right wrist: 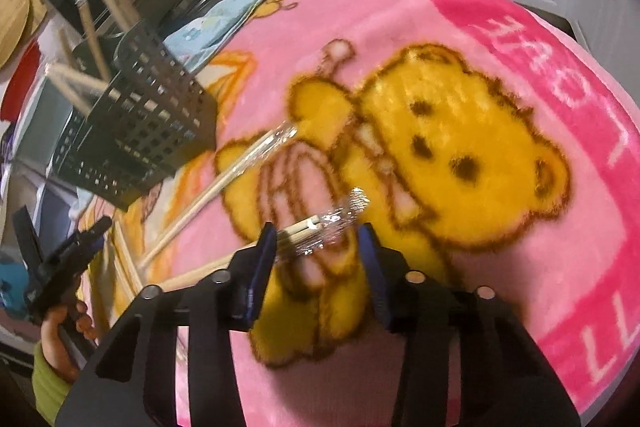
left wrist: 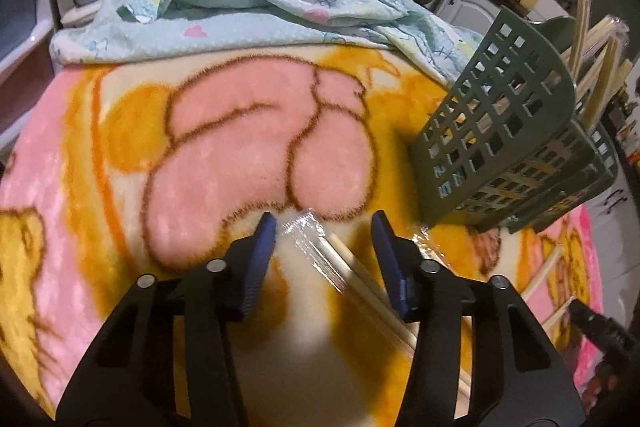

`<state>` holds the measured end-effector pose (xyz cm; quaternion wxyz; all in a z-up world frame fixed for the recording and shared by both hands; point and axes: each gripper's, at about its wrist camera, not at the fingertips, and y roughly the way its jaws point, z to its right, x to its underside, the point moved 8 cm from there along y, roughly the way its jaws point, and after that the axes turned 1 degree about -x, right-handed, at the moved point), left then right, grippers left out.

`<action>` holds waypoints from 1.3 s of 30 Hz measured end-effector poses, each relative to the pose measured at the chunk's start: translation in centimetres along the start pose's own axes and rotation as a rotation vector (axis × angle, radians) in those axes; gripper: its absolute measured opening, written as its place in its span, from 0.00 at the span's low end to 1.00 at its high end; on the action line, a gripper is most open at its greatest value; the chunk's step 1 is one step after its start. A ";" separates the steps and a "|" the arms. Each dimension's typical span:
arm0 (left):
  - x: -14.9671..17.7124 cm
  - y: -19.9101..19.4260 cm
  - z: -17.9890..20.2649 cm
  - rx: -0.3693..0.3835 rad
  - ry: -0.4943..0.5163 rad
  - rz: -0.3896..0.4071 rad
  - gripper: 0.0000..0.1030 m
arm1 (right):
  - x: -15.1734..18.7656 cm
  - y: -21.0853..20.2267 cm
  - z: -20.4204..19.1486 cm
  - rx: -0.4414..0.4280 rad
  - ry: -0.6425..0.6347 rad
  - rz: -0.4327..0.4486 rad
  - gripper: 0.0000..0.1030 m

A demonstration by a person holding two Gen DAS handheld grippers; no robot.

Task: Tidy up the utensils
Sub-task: 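Grasp a wrapped chopstick with the right gripper while the left gripper grasps another, then carry both chopsticks above the green caddy and lower them in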

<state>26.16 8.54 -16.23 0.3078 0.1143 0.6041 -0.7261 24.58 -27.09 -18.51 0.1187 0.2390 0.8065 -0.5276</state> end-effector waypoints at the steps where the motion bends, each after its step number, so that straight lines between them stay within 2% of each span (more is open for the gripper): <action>1: -0.1 0.1 -0.1 -0.010 0.005 0.002 0.35 | -0.2 0.1 0.1 -0.003 0.010 -0.001 0.33; 3: -0.3 0.2 -0.4 -0.030 0.013 0.006 0.28 | -0.6 0.2 0.5 -0.004 0.024 -0.002 0.29; 6: -0.3 0.2 -0.5 -0.042 0.022 0.008 0.24 | -1.2 0.5 0.7 -0.007 0.041 -0.003 0.23; 11: -0.5 0.3 -0.7 -0.053 0.034 0.011 0.17 | -2.1 1.2 0.6 -0.003 0.022 -0.010 0.03; 15: -0.6 0.3 -1.2 -0.038 0.023 0.007 0.09 | -2.4 1.3 -0.2 -0.018 -0.002 -0.012 0.02; 19: -0.8 0.0 -1.9 0.012 -0.012 0.001 0.01 | -3.0 0.6 -1.3 -0.043 -0.030 0.014 0.02; 29: -1.2 -3.9 -2.5 0.076 -0.037 0.074 0.01 | -4.4 -3.7 -5.5 -0.055 -0.218 0.139 0.02; 39: -2.6 -10.0 0.9 0.166 0.024 0.191 0.01 | -4.3 -8.2 -12.2 -0.087 -0.470 0.254 0.02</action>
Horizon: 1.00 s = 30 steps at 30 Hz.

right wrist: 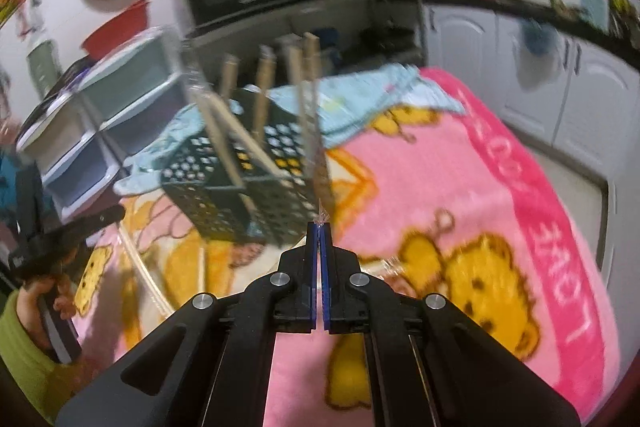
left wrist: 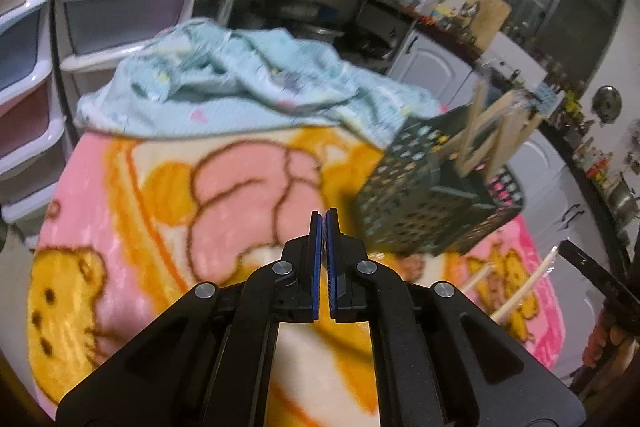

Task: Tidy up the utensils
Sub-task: 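Carry both chopsticks above the green caddy and lower them in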

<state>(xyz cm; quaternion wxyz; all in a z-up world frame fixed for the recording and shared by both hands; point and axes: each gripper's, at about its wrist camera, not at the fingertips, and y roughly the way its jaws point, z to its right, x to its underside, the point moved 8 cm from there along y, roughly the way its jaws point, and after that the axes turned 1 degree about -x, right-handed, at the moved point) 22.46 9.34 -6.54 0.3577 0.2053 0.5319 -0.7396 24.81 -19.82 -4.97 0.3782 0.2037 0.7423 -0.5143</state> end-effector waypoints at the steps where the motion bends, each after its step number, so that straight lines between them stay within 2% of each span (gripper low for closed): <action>1: -0.3 -0.5 0.6 0.012 0.008 0.010 0.01 | -0.3 -0.3 -0.6 -0.006 -0.021 0.009 0.02; 13: -2.0 -4.1 7.4 0.154 0.098 0.072 0.01 | -2.8 -2.7 -6.3 -0.132 -0.137 0.063 0.02; 19: -2.9 -5.5 9.6 0.189 0.137 0.109 0.01 | -3.7 -3.7 -7.9 -0.166 -0.169 0.087 0.02; 30: -5.3 -7.3 12.5 0.227 0.196 0.168 0.01 | -5.7 -5.7 -9.0 -0.177 -0.213 0.147 0.02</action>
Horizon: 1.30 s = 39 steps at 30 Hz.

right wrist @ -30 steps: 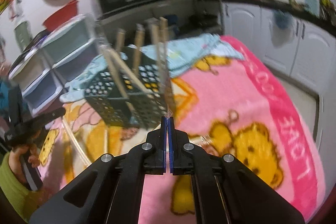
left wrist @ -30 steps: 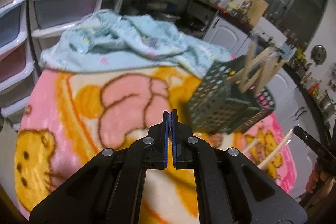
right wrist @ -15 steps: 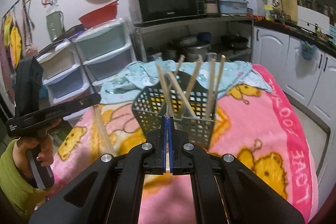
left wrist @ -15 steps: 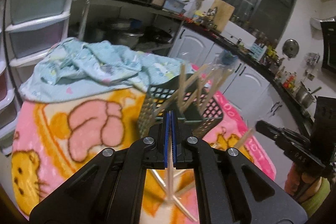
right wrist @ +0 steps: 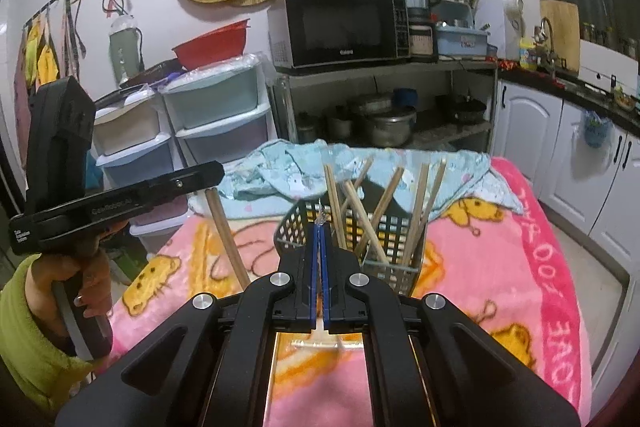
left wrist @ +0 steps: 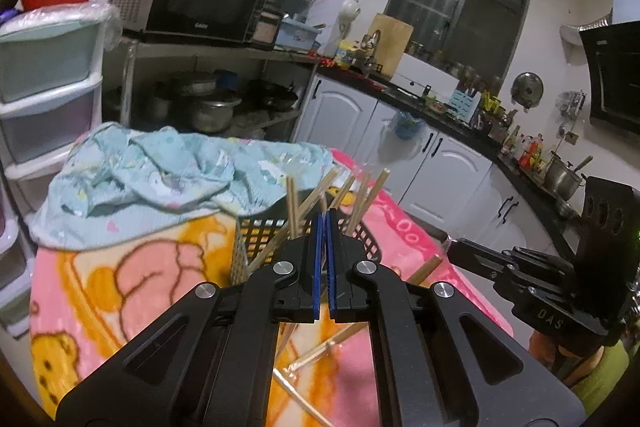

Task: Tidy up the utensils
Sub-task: 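Carry both chopsticks above the green caddy and lower them in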

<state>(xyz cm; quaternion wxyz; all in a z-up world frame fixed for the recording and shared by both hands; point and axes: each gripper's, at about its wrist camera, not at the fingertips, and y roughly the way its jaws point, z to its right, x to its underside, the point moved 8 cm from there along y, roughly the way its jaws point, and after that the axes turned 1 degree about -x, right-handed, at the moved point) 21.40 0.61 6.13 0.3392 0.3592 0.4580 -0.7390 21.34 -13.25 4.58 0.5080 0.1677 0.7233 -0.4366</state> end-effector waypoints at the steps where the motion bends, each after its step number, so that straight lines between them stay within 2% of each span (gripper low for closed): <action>1: -0.2 0.0 0.1 0.003 0.003 0.003 0.01 | -0.3 -0.1 -0.1 0.001 -0.005 0.007 0.02; 9: -2.7 -0.2 1.5 0.026 0.018 0.048 0.01 | -3.7 -1.6 -0.1 0.011 -0.035 0.083 0.02; 14: -5.8 -0.8 2.5 0.032 0.037 0.111 0.01 | -6.6 -2.9 0.2 0.026 -0.055 0.148 0.02; 25: -11.1 -0.7 2.5 0.000 0.048 0.197 0.01 | -11.6 -4.2 2.0 0.086 -0.076 0.249 0.02; 31: -11.9 0.6 1.6 -0.030 0.039 0.198 0.01 | -12.7 -3.7 3.7 0.106 -0.061 0.263 0.02; 39: -10.6 3.3 0.5 -0.051 0.025 0.149 0.01 | -12.2 -1.4 5.4 0.113 -0.023 0.229 0.02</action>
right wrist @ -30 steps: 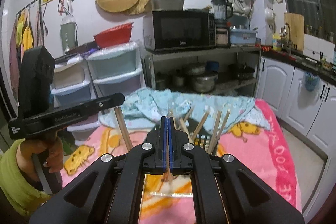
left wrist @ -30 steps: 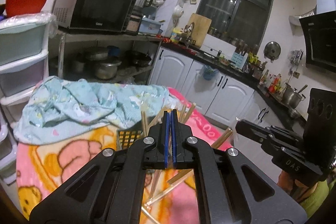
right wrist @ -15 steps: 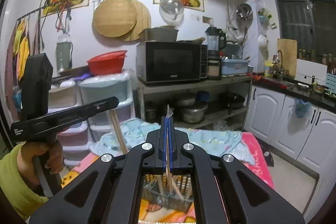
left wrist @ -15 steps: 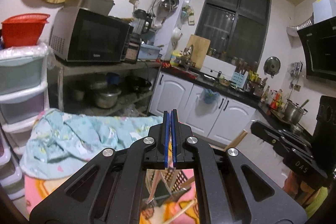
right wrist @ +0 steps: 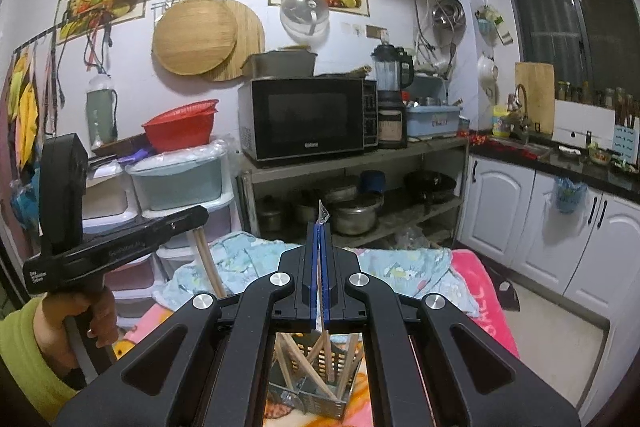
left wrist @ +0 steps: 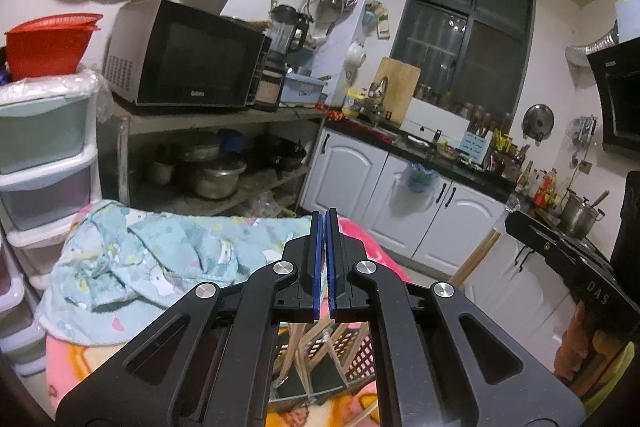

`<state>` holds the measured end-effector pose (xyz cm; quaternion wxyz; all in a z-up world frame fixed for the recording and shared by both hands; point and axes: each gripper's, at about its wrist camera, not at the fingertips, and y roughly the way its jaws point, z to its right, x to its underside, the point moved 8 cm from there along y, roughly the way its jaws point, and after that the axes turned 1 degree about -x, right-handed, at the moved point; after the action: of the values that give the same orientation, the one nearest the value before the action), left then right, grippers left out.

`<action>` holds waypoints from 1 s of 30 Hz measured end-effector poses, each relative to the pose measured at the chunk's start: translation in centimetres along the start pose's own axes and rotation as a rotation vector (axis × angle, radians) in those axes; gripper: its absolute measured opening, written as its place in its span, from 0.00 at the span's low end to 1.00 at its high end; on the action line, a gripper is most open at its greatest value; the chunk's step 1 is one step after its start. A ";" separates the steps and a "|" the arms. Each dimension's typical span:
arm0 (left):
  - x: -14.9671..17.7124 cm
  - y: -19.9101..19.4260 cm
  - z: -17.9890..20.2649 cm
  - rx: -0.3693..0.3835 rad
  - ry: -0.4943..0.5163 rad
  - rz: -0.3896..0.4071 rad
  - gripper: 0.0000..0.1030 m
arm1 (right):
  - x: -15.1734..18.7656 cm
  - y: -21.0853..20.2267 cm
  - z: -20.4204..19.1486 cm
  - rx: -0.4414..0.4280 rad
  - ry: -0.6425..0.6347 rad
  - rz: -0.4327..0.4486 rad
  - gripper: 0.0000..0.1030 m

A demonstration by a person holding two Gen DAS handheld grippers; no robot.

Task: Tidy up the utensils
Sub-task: 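Carry both chopsticks above the green caddy and lower them in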

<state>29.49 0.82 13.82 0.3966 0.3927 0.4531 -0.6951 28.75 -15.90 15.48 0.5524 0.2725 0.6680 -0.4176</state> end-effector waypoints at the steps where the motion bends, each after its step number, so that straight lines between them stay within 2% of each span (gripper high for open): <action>1: 0.2 0.3 -0.1 -0.002 -0.001 -0.006 0.01 | 0.2 0.3 0.1 0.000 0.004 -0.007 0.02; 11: 2.4 2.5 -0.9 -0.009 -0.014 -0.063 0.01 | 2.8 2.7 0.3 -0.003 0.024 -0.080 0.02; 30: 6.3 3.9 -1.7 -0.012 -0.016 -0.166 0.01 | 7.3 5.4 -0.9 -0.018 0.033 -0.194 0.02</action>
<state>31.02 0.13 6.39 0.3436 0.3458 0.4851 -0.7260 30.97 -13.17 7.12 0.5007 0.2085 0.7041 -0.4583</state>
